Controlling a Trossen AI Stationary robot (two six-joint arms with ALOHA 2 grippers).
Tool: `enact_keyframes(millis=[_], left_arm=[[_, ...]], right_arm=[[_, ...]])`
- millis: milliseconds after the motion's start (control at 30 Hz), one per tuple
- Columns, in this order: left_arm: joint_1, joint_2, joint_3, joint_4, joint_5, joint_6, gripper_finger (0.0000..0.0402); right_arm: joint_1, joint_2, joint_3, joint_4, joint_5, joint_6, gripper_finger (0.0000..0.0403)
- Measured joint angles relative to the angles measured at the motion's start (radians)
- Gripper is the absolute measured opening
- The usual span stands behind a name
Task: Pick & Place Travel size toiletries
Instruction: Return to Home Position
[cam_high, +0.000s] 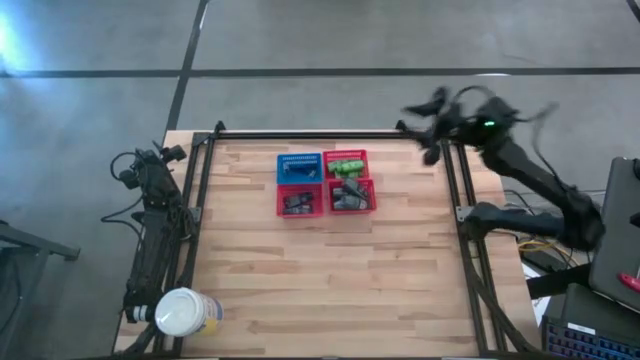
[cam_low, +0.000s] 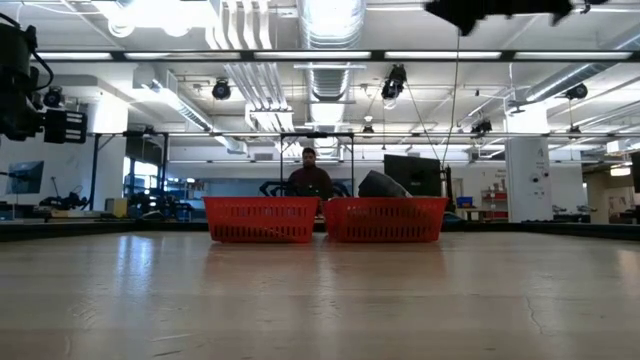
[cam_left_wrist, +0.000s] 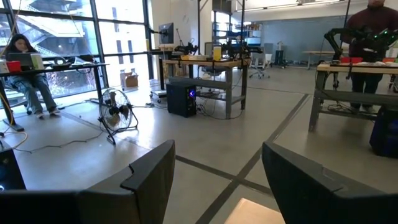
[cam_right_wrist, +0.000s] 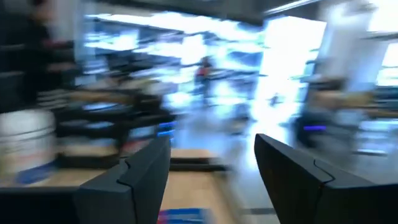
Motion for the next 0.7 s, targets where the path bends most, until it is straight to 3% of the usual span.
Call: enact_keyframes(millis=[100, 367, 533, 600, 700], left_arm=[[0.000, 0.000, 0.000, 0.000, 0.000, 0.000, 0.0245], [0.000, 0.000, 0.000, 0.000, 0.000, 0.000, 0.0245], [0.000, 0.000, 0.000, 0.000, 0.000, 0.000, 0.0245], [0.000, 0.000, 0.000, -0.001, 0.000, 0.000, 0.0245], [0.000, 0.000, 0.000, -0.001, 0.000, 0.000, 0.0245]], right_arm=[[-0.190, -0.123, -0.070, 0.000, -0.006, -0.004, 0.0225], [-0.666, -0.344, -0.129, -0.007, -0.253, 0.050, 0.0224], [-0.797, -0.443, -0.158, 0.023, -0.173, 0.022, 0.0238], [-0.813, -0.461, -0.206, 0.077, -0.107, 0.016, 0.0245], [-0.815, -0.498, -0.305, 0.193, -0.091, -0.016, 0.0249]])
